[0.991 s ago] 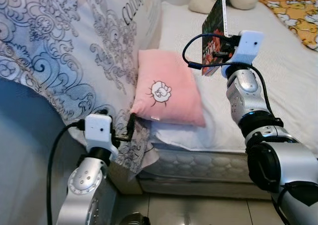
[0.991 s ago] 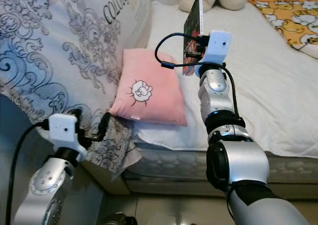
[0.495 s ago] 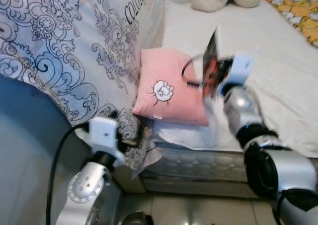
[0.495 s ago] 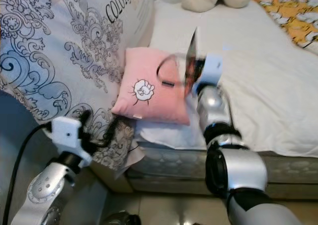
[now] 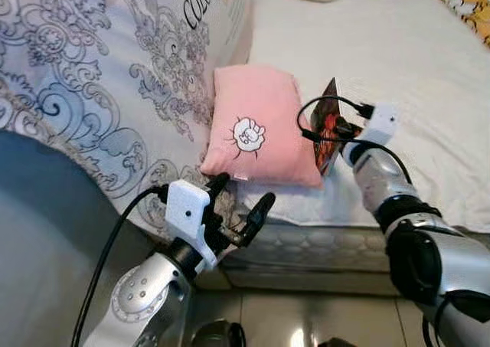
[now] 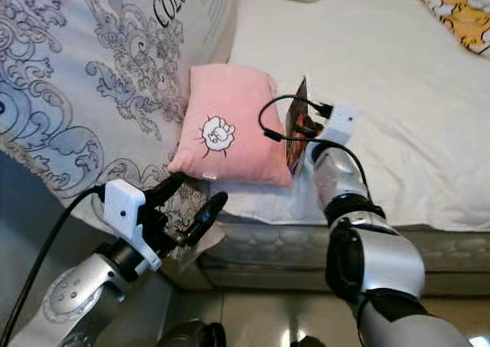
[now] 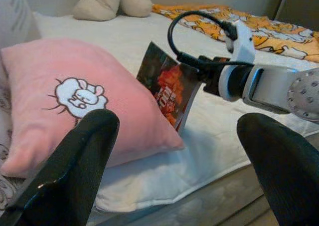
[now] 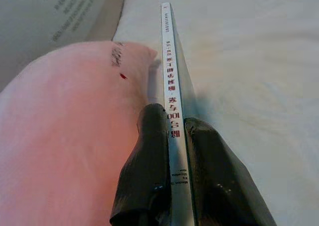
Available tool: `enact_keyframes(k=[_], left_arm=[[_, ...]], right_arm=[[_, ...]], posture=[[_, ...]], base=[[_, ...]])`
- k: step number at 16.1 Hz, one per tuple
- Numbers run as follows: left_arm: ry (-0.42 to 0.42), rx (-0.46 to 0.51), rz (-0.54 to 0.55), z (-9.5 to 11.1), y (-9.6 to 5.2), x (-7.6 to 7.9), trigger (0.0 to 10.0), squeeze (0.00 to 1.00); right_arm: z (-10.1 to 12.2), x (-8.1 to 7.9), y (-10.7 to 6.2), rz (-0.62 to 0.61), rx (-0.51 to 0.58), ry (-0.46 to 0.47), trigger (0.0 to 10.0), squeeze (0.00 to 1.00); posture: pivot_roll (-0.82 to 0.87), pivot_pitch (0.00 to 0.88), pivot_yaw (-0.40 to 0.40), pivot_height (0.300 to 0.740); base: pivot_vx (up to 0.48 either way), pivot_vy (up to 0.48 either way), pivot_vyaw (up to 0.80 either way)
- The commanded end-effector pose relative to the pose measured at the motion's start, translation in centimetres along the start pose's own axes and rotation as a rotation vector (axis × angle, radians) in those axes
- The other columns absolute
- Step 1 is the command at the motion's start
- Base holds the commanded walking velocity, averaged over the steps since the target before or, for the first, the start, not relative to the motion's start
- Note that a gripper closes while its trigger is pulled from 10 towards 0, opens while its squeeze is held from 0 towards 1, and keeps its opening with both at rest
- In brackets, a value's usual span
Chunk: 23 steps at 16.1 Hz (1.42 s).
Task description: Clean up the room
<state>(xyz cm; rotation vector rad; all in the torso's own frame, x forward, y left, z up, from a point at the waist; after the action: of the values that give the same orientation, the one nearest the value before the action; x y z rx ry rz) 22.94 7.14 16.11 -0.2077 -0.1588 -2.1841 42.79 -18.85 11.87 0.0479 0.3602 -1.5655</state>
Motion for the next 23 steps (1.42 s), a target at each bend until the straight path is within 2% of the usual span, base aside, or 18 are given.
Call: enact_keyframes(k=[1, 4, 5, 6, 7, 8, 11, 14, 17, 18, 20, 21, 23], left_arm=[[0.002, -0.007, -0.003, 0.2, -0.3, 0.0, 10.0, 0.0], [-0.002, -0.021, -0.011, 0.2, -0.5, 0.1, 10.0, 0.0], [0.001, -0.028, -0.006, 0.3, -0.6, 0.0, 10.0, 0.0], [0.002, -0.031, -0.004, 0.3, -0.7, 0.0, 10.0, 0.0], [0.001, -0.034, 0.002, 0.4, -0.8, 0.0, 10.0, 0.0], [0.001, -0.035, 0.004, 0.4, -0.8, 0.0, 10.0, 0.0], [-0.005, -0.035, 0.012, 0.4, -0.6, 0.1, 10.0, 0.0], [-0.01, -0.038, 0.018, 0.5, -0.6, 0.1, 10.0, 0.0], [0.005, -0.038, 0.047, 0.3, -0.5, -0.4, 10.0, 0.0], [0.016, -0.026, 0.074, 0.2, -0.1, -1.1, 10.0, 0.0], [0.029, 0.001, 0.127, 0.2, 0.8, -2.4, 10.0, 0.0], [0.032, 0.004, 0.135, 0.1, 1.0, -2.6, 10.0, 0.0], [0.013, 0.018, 0.28, -0.8, 2.1, -5.3, 10.0, 0.0]], right_arm=[[-0.4, -0.1, -0.1, 0.017, -0.017, 0.004, 10.0, 0.0], [-1.7, 2.1, -0.7, -0.024, -0.087, -0.085, 10.0, 0.0], [-1.8, 3.2, -0.9, -0.065, -0.096, -0.123, 10.0, 1.0], [-1.6, 3.7, -1.0, -0.086, -0.094, -0.131, 10.0, 1.0], [-0.8, 5.0, -1.2, -0.139, -0.077, -0.17, 10.0, 1.0], [-0.6, 5.2, -1.2, -0.149, -0.073, -0.185, 10.0, 1.0], [-0.3, 6.3, -1.5, -0.21, -0.076, -0.35, 10.0, 1.0], [0.5, 6.4, -1.4, -0.228, -0.062, -0.47, 10.0, 1.0], [3.1, 5.3, -0.8, -0.224, 0.024, -0.589, 10.0, 1.0], [4.9, 4.0, -0.6, -0.209, 0.122, -0.598, 10.0, 0.0], [6.3, 3.3, -0.9, -0.232, 0.252, -0.555, 10.0, 0.0], [6.3, 3.3, -1.0, -0.234, 0.266, -0.55, 10.0, 0.0], [4.7, 2.8, -2.5, -0.248, 0.382, -0.553, 10.0, 0.0]], posture=[[0.19, 0.125, 0.167, 0.74], [0.19, 0.133, 0.173, 0.74], [0.2, 0.134, 0.173, 0.74], [0.2, 0.135, 0.173, 0.74], [0.2, 0.136, 0.173, 0.74], [0.2, 0.136, 0.173, 0.74], [0.19, 0.141, 0.173, 0.74], [0.2, 0.147, 0.177, 0.74], [0.19, 0.125, 0.159, 0.74], [0.16, 0.091, 0.136, 0.74], [0.11, 0.045, 0.11, 0.74], [0.1, 0.038, 0.106, 0.74], [0.03, 0.0, 0.08, 0.74]], base=[[0.0, 0.0, 0.0], [0.0, 0.0, 0.0], [0.0, 0.0, 0.0], [0.0, 0.0, 0.0], [0.0, 0.0, 0.0], [0.0, 0.0, 0.0], [0.0, 0.0, 0.0], [0.0, 0.0, 0.0], [0.0, 0.0, 0.0], [0.0, 0.0, 0.0], [0.0, 0.0, 0.0], [0.0, 0.0, 0.0], [0.0, 0.0, 0.0]])
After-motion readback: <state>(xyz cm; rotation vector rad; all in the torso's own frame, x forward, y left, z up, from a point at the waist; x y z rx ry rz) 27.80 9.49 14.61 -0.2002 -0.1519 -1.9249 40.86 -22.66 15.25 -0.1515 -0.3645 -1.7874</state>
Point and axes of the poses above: a point about 5 cm out from each wrist's last joint towards the gripper, its own y axis pointing out of the wrist towards the gripper, its own z axis along the axis of the wrist's last joint, x = y × z, the point moved 4 cm from there along y, pointing out of the wrist towards the gripper, and after that the axes turned 4 degrees about -y, right-handed, at the moved point
